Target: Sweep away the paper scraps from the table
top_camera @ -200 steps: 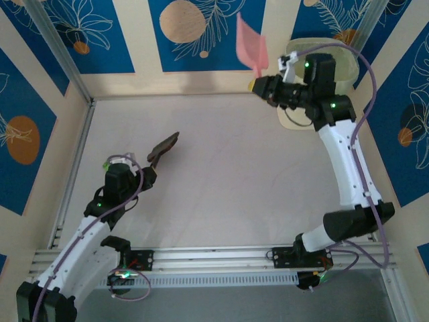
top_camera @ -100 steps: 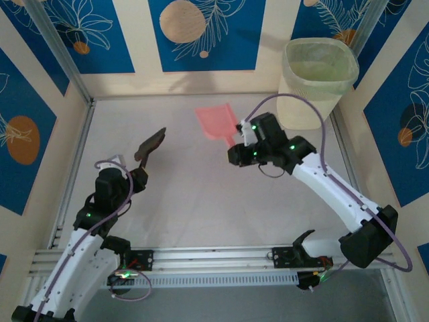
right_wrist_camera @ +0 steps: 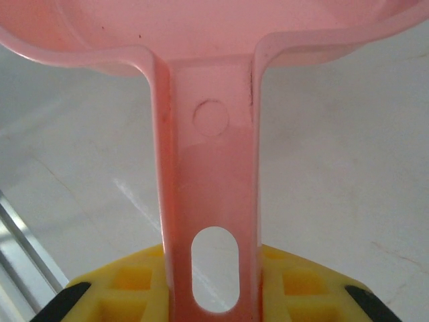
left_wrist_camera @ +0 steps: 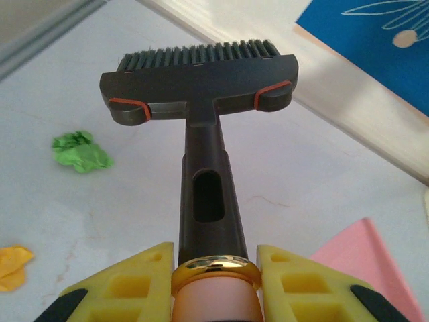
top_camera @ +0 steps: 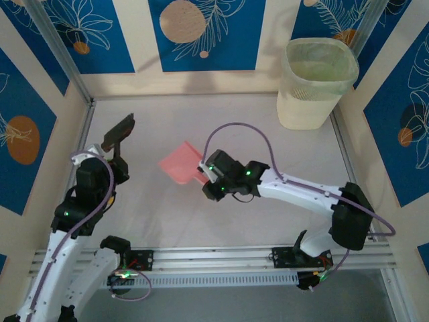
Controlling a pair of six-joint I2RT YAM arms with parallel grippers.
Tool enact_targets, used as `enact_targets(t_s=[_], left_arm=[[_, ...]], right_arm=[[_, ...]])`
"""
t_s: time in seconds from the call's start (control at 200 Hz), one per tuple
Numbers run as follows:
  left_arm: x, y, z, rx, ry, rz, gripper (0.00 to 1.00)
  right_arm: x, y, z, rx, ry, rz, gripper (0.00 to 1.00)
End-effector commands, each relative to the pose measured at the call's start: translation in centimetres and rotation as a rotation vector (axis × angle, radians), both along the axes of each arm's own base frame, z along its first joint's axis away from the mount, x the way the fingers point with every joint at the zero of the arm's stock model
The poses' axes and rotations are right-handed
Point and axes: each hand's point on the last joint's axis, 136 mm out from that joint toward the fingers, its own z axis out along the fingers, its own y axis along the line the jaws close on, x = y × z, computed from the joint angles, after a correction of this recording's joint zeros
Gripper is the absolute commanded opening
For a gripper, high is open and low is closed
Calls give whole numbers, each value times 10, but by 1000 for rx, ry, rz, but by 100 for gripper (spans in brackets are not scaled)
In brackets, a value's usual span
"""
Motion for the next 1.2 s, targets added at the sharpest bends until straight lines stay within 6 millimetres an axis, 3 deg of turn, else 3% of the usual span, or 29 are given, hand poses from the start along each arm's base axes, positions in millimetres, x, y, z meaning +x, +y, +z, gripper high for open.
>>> enact_targets(t_s=[0.0, 0.135, 0.42, 0.675, 0.99, 1.195], left_arm=[[-5, 17, 14, 93, 28, 66, 0], [-7, 30, 11, 155, 80, 123, 0], [3, 47, -29, 180, 175, 250, 0], [28, 47, -47, 121, 184, 292, 0], [48, 62, -78, 63, 262, 333, 0], [59, 55, -97, -3, 302, 285, 0]], right_arm=[[-3, 9, -6, -27, -49, 51, 0], [-12, 18, -22, -53, -22, 90, 0], [-25, 28, -59, -166, 13, 155, 0], [-35, 33, -88, -230, 79, 190, 0], [-36, 32, -96, -251, 84, 189, 0], [-36, 33, -98, -250, 91, 187, 0]])
